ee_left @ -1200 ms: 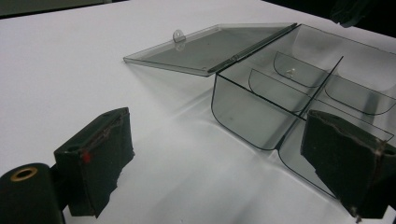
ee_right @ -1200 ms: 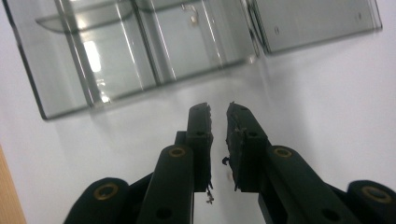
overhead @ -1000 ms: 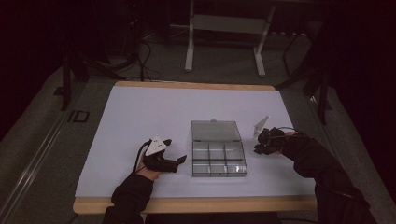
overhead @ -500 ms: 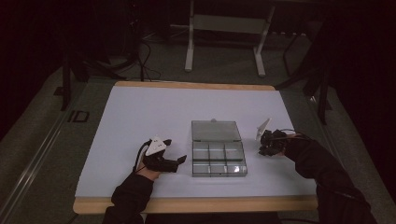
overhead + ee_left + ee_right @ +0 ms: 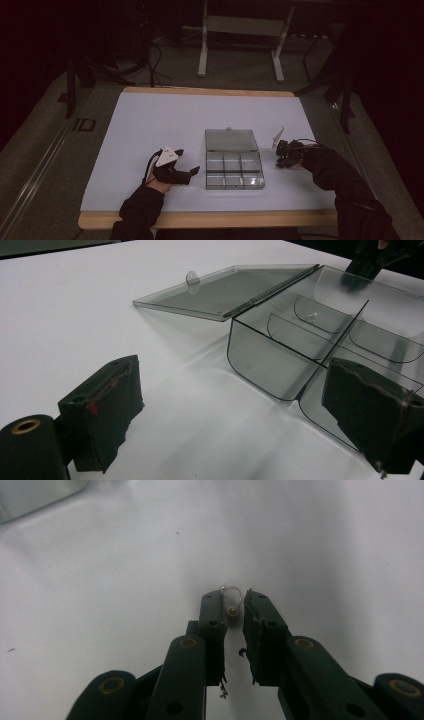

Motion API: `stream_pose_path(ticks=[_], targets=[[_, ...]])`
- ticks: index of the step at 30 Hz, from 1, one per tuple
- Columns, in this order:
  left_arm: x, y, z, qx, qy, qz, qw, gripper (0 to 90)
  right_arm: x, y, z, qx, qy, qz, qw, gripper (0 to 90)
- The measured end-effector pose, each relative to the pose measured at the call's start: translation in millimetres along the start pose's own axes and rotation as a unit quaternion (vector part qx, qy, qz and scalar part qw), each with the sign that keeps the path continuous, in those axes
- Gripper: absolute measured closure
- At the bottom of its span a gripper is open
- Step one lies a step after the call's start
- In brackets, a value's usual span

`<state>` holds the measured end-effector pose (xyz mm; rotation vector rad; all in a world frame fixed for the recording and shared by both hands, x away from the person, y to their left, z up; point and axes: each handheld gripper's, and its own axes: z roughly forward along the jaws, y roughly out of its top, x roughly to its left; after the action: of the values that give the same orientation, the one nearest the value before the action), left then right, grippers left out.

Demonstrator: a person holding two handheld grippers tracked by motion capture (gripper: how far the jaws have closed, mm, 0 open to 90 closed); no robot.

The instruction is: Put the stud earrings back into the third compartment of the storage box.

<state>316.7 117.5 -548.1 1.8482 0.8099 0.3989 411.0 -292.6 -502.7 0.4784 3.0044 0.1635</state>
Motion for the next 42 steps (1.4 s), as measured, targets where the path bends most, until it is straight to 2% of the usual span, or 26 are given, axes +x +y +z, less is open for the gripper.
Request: stream_pose_path(ticks=[7, 12, 18, 29, 38, 42], targets=[[0.1, 0.1, 0.2, 0.001, 0.0, 0.0, 1.0, 9.9, -1.9, 1.9, 2.2, 0.013, 0.012, 0.01, 0.9998, 82.2], [-0.1, 0.0, 0.1, 0.0, -0.001, 0.001, 1.0, 9.9, -5.1, 0.6, 2.6, 0.009, 0.024, 0.018, 0.9995, 85.0], [-0.1, 0.0, 0.1, 0.0, -0.001, 0.001, 1.0, 9.9, -2.8, 3.1, 1.9, 0.016, 0.017, 0.011, 0.9997, 85.2], [-0.2, 0.0, 0.2, 0.0, -0.001, 0.001, 1.0, 9.9, 2.2, 6.5, -15.5, -0.019, 0.013, 0.0, 0.9997, 85.4], [-0.3, 0.1, 0.1, 0.0, -0.001, 0.002, 1.0, 9.9, 10.6, 14.5, -40.1, -0.065, 0.009, -0.017, 0.9977, 85.4], [-0.3, 0.1, 0.2, 0.0, -0.001, 0.002, 1.0, 9.9, 13.3, 16.9, -43.3, -0.069, 0.009, -0.025, 0.9973, 85.4]])
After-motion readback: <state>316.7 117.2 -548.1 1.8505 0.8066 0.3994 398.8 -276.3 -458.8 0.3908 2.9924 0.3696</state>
